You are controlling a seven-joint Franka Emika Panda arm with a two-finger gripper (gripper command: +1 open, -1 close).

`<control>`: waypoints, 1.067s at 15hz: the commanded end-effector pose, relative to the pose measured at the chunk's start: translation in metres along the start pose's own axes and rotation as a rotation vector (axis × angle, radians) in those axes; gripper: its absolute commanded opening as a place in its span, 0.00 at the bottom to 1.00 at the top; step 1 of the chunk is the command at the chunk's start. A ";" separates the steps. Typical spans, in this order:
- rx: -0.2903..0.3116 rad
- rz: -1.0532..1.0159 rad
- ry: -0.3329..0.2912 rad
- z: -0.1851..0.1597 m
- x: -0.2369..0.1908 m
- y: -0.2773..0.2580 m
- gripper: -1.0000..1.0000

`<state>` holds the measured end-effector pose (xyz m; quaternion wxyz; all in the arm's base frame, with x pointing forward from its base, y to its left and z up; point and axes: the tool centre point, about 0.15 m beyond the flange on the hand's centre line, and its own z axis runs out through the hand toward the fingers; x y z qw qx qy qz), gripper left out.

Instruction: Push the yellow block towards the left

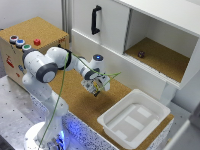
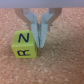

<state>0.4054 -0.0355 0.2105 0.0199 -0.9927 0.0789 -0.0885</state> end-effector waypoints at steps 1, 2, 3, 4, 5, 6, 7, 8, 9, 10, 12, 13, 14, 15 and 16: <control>0.031 0.014 -0.084 0.009 0.017 -0.034 0.00; 0.038 0.018 -0.098 0.012 0.017 -0.040 0.00; 0.046 0.017 -0.106 0.014 0.018 -0.045 0.00; 0.050 0.008 -0.111 0.015 0.019 -0.052 0.00; 0.049 0.000 -0.112 0.014 0.021 -0.059 0.00; 0.053 -0.002 -0.112 0.013 0.024 -0.064 0.00; 0.063 -0.004 -0.114 0.013 0.027 -0.072 0.00; 0.074 0.002 -0.117 0.012 0.030 -0.078 0.00; 0.086 -0.006 -0.121 0.011 0.032 -0.089 0.00; 0.094 -0.018 -0.119 0.010 0.033 -0.098 0.00; 0.114 -0.034 -0.128 0.008 0.032 -0.118 0.00; 0.120 -0.044 -0.129 0.007 0.029 -0.126 0.00; 0.126 -0.062 -0.131 0.005 0.023 -0.135 0.00; 0.131 -0.075 -0.136 0.006 0.017 -0.143 0.00; 0.131 -0.089 -0.132 0.004 0.011 -0.148 0.00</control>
